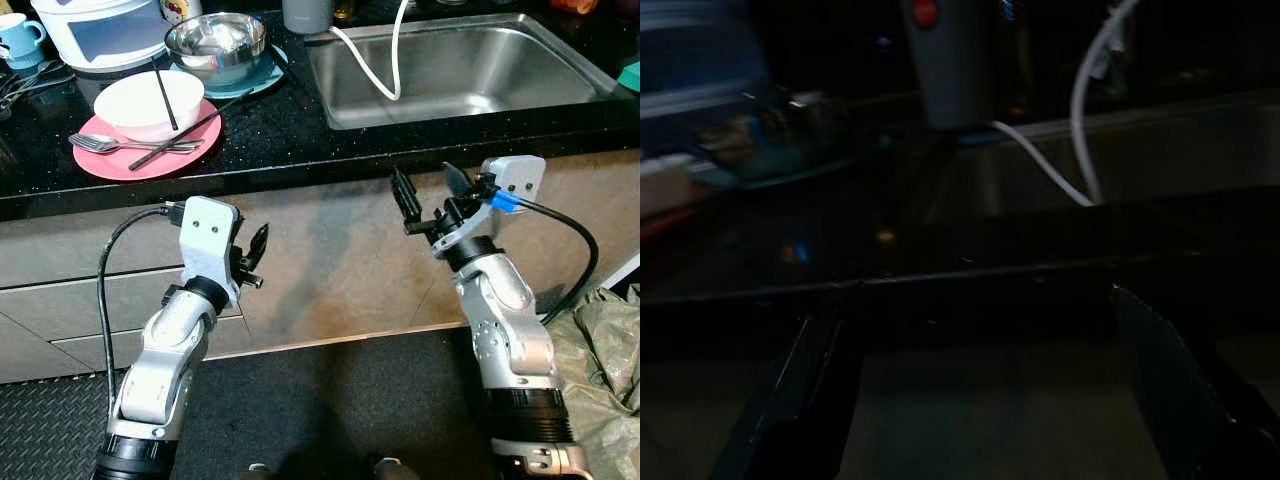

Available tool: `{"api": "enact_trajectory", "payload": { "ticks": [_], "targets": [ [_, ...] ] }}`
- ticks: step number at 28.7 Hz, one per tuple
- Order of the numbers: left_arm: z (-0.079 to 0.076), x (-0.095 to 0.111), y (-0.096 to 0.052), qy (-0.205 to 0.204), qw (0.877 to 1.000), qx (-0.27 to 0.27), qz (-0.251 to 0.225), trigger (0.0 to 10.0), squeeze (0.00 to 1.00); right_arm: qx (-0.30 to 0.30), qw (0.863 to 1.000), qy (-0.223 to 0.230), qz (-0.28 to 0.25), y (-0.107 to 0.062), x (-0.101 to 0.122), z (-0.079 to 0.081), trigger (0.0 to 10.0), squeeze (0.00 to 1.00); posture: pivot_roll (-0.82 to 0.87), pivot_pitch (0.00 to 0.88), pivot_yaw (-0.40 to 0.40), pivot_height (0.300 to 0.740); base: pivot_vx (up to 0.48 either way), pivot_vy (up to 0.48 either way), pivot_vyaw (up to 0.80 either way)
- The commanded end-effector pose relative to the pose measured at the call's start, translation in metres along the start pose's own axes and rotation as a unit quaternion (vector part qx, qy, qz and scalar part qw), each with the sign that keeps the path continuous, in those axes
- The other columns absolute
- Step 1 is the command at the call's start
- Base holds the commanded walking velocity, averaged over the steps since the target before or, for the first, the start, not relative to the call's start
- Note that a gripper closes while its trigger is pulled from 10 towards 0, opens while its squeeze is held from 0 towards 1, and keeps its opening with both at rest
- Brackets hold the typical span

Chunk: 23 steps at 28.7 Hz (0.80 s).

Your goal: Kitchen organization

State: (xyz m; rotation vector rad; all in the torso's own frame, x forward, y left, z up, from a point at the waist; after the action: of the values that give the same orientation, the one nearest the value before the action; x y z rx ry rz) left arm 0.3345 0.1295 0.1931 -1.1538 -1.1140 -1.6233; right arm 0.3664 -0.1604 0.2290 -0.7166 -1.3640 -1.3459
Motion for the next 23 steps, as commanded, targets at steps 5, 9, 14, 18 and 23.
{"api": "enact_trajectory", "payload": {
  "ticks": [5,9,14,18,23],
  "targets": [
    [-0.002,-0.031,-0.015,-0.009,0.998,-0.015,0.059,10.0,0.00,-0.039,0.997,-0.001,0.060,-0.013,-0.030,-0.015,10.0,0.00,0.00,0.176,0.016,0.740,0.000,0.000,0.00],
    [-0.011,-0.071,-0.034,-0.010,0.989,-0.034,0.145,10.0,0.00,0.012,0.982,0.019,0.187,-0.041,-0.083,-0.005,10.0,0.00,0.00,0.180,0.016,0.740,0.000,0.000,0.00],
    [-0.011,-0.106,-0.052,0.002,0.973,-0.025,0.229,10.0,0.00,0.060,0.946,-0.047,0.316,-0.074,-0.134,0.005,10.0,0.00,0.00,0.180,0.017,0.740,0.000,0.000,0.00],
    [-0.006,-0.121,-0.062,-0.018,0.968,0.004,0.252,10.0,0.00,0.012,0.942,-0.059,0.329,-0.082,-0.151,-0.005,10.0,0.00,0.00,0.187,0.017,0.740,0.000,0.000,0.00],
    [-0.007,-0.134,-0.071,-0.015,0.960,0.007,0.279,10.0,0.00,-0.002,0.932,-0.068,0.355,-0.093,-0.167,-0.007,10.0,0.00,0.00,0.193,0.016,0.740,0.000,0.000,0.00]
  ]
}}
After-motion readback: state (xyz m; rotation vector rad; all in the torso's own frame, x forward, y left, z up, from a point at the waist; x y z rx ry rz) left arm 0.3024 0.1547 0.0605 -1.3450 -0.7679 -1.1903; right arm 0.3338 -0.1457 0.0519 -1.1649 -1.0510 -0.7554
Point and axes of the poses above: a point about 5 cm out from each wrist's last joint towards the gripper, its own y axis pointing out of the wrist towards the gripper, its own x axis along the axis of the wrist's last joint, z = x × y, the point moved 4 cm from there along y, pointing out of the wrist towards the gripper, and after that the axes turned 6 degrees about y, right-handed, at the moved point
